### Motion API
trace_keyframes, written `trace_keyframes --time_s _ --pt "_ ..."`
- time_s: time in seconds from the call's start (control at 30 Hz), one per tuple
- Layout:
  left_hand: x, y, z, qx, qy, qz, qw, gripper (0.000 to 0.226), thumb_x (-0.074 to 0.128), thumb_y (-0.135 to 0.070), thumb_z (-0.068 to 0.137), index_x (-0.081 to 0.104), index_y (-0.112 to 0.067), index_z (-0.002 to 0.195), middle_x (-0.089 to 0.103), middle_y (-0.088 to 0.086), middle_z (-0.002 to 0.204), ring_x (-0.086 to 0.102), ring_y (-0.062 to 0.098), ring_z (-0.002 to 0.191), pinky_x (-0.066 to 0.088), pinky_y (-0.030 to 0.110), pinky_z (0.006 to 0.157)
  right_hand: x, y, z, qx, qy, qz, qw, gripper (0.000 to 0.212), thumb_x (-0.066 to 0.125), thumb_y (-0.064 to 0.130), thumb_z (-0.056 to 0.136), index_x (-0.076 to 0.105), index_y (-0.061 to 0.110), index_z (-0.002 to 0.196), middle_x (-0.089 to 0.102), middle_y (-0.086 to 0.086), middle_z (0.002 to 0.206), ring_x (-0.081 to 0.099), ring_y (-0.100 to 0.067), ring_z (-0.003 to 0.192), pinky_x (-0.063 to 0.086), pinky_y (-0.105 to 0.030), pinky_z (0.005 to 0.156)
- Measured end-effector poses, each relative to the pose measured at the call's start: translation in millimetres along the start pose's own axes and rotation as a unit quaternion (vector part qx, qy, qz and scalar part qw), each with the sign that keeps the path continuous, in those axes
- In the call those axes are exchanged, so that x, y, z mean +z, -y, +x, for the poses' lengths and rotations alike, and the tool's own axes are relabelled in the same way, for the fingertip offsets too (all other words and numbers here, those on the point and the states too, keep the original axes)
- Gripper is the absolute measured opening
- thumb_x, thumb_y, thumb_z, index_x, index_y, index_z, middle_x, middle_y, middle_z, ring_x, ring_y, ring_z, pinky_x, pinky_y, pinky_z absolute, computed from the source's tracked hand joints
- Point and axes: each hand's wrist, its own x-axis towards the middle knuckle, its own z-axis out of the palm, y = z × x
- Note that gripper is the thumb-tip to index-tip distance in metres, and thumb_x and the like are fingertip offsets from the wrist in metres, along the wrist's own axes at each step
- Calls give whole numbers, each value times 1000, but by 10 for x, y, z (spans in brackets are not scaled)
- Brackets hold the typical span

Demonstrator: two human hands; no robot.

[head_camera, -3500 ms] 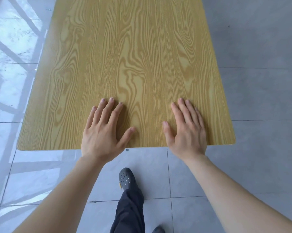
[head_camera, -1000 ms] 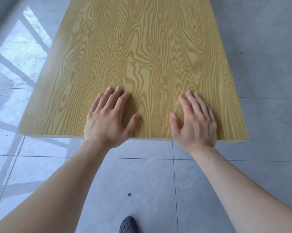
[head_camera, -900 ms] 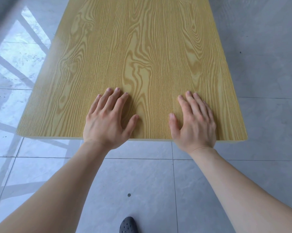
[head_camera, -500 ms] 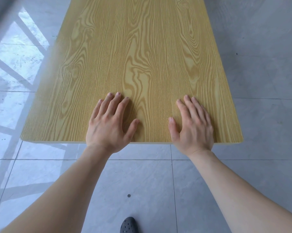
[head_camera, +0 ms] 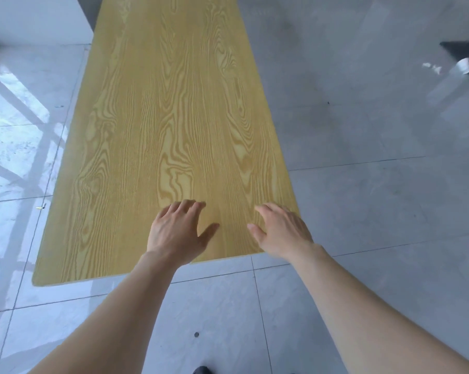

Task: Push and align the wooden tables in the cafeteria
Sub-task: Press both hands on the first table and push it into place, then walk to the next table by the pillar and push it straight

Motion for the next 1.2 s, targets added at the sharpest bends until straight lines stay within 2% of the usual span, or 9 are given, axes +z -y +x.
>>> trace_keyframes --time_s 0.23,0.5,0.7,1.0,1.2 --pt "-380 -1144 567 39 48 17 998 72 37 -73 94 36 -32 154 41 -11 158 37 15 146 29 36 118 -791 -1107 -160 45 9 10 999 57 42 53 103 44 18 148 46 -4 152 40 -26 142 33 -38 114" --pt "-817 -2796 1445 44 70 7 997 73 38 -75 93 38 -34 153 43 -11 157 43 16 142 34 37 114 -1926 -2652 -132 56 -17 12 998 57 46 51 102 45 16 147 49 -6 149 42 -27 139 33 -38 114" --pt "-1134 -3694 2344 67 63 12 996 75 37 -78 92 40 -35 152 43 -10 157 41 18 144 32 40 117 -2593 -3545 147 84 -33 8 996 58 46 54 101 48 17 146 54 -6 142 47 -28 135 36 -37 111" --pt "-1443 -4427 4244 85 58 14 995 73 38 -76 93 40 -33 152 45 -7 156 43 20 141 31 39 117 -3634 -4471 1536 90 -48 -17 995 59 47 54 101 47 18 147 54 -6 145 48 -27 137 36 -37 112" --pt "-1797 -4613 5710 67 66 -15 995 72 40 -75 92 41 -33 151 46 -7 154 42 18 141 30 37 117 -4546 -4849 2794 87 -13 -27 996 61 44 56 102 45 19 149 51 -6 149 47 -29 137 37 -39 112"
